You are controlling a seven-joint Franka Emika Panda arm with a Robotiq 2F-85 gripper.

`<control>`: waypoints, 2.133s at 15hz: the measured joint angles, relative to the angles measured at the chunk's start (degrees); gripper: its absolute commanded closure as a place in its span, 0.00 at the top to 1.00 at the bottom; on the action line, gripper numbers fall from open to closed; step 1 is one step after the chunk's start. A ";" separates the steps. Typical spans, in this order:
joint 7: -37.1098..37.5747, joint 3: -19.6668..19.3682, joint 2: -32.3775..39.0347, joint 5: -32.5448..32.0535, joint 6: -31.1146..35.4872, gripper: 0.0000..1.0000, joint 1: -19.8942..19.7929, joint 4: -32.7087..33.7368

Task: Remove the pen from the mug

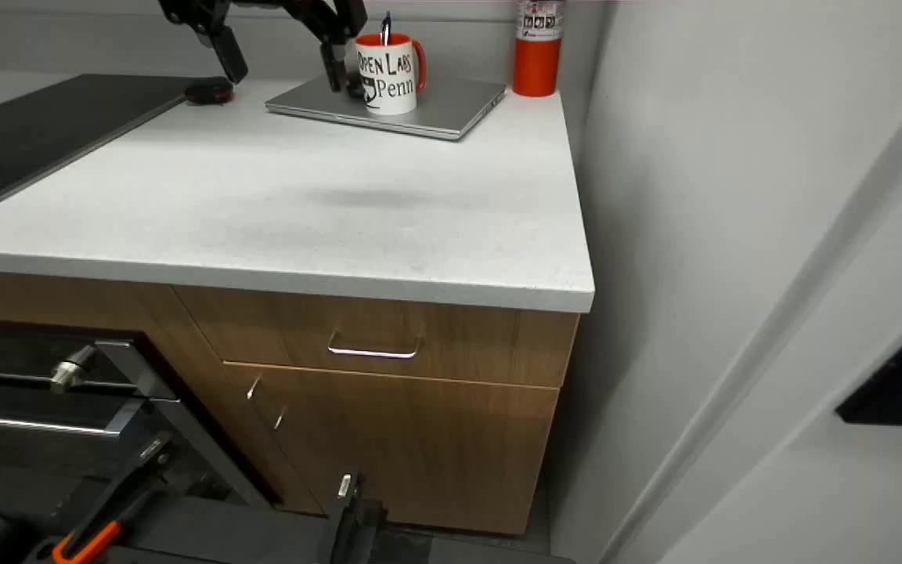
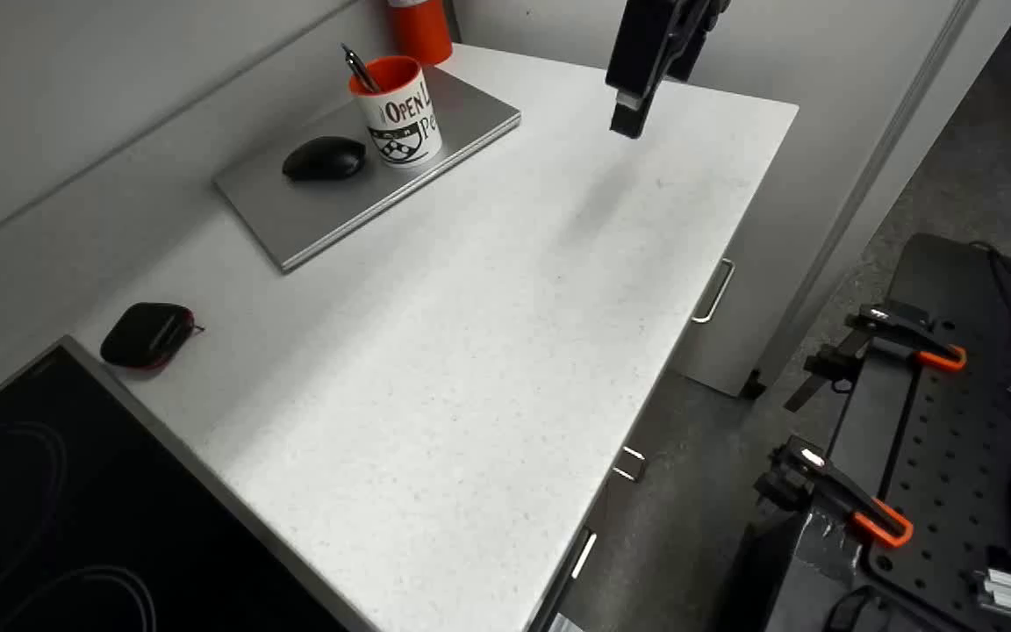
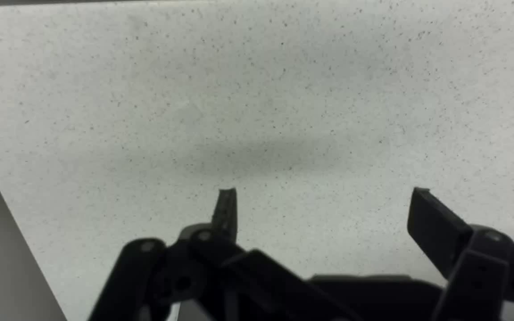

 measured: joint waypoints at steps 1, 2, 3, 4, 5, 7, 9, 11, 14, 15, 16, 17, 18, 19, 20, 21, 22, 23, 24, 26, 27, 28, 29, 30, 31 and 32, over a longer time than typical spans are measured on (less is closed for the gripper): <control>0.00 0.00 0.00 0.00 0.00 1.00 0.00 0.00; 0.00 0.00 0.00 0.00 0.00 1.00 0.00 0.00; 0.00 0.00 0.00 0.00 0.00 1.00 0.00 0.00; 0.00 0.00 0.00 0.00 0.00 1.00 0.00 0.00; 0.00 0.01 0.00 0.00 0.00 1.00 0.00 0.00; 0.03 0.05 0.09 0.00 0.39 1.00 0.00 0.04; 0.35 0.19 1.10 0.00 4.40 1.00 0.01 0.41; 0.58 0.39 3.54 0.97 10.05 1.00 0.40 1.64; 1.41 1.17 9.29 2.69 18.86 1.00 1.45 5.34; 2.16 1.63 11.46 2.71 21.29 1.00 1.65 6.93; 3.09 2.16 13.63 2.71 23.37 1.00 1.69 8.63; 3.99 2.64 15.68 2.71 25.01 1.00 1.69 10.38; 4.74 2.98 17.65 2.71 26.07 1.00 1.69 12.24; 5.17 3.20 19.24 2.71 26.25 1.00 1.69 13.94; 5.35 3.34 20.49 2.71 26.25 1.00 1.69 15.38; 5.40 3.39 21.28 2.71 26.25 1.00 1.69 16.30; 5.42 3.41 21.70 2.71 26.25 1.00 1.69 16.77; 5.43 3.41 21.83 2.71 26.25 1.00 1.69 16.91; 5.44 3.41 21.83 2.71 26.25 1.00 1.69 16.93; 5.45 3.42 21.83 2.71 26.23 1.00 1.68 16.90; 5.45 3.42 21.96 2.71 26.29 1.00 1.68 16.95; 5.46 3.42 22.38 2.51 26.79 1.00 1.60 17.25; 5.47 3.42 23.21 2.49 27.68 1.00 1.55 17.92; 5.47 3.41 24.36 2.52 28.56 1.00 1.54 19.00; 5.47 3.42 25.69 2.52 29.57 1.00 1.54 20.33; 5.49 3.44 27.16 2.54 30.54 1.00 1.53 21.89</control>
